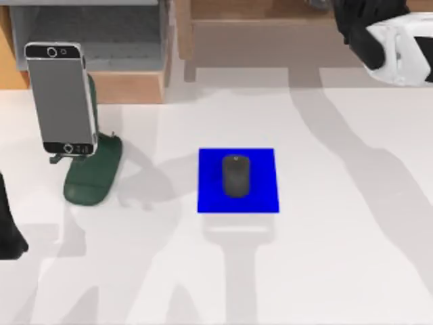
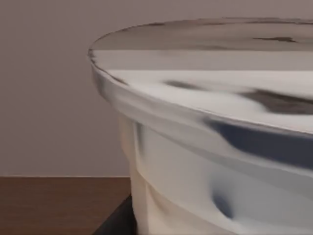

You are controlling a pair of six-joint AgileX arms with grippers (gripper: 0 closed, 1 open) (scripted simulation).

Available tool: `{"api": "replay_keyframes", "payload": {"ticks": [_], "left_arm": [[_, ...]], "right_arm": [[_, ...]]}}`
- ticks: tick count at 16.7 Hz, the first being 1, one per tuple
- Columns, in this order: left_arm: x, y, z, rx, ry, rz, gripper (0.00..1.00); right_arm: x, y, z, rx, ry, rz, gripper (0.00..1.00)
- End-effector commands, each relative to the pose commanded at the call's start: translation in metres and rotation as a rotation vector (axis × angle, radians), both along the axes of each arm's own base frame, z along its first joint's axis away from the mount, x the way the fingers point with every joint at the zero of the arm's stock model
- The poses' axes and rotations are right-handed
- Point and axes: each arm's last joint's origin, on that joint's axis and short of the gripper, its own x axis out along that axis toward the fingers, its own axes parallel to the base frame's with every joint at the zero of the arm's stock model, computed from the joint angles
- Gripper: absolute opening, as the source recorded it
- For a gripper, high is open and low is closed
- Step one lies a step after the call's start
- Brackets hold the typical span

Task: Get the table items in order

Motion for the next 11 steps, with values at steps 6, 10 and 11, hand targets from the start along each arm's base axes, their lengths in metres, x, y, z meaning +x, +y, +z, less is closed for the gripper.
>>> {"api": "replay_keyframes", "payload": {"ticks": [6,10,11], "left_arm": [[0.0,0.0,0.0,0.0,0.0,0.0,1.0],[0.0,0.0,0.0,0.0,0.0,0.0,1.0],[0.0,0.0,0.0,0.0,0.0,0.0,1.0]], "right_arm": [[0.0,0.0,0.0,0.0,0.0,0.0,1.0],[0.0,0.0,0.0,0.0,0.0,0.0,1.0],[0.0,0.0,0.0,0.0,0.0,0.0,1.0]]}}
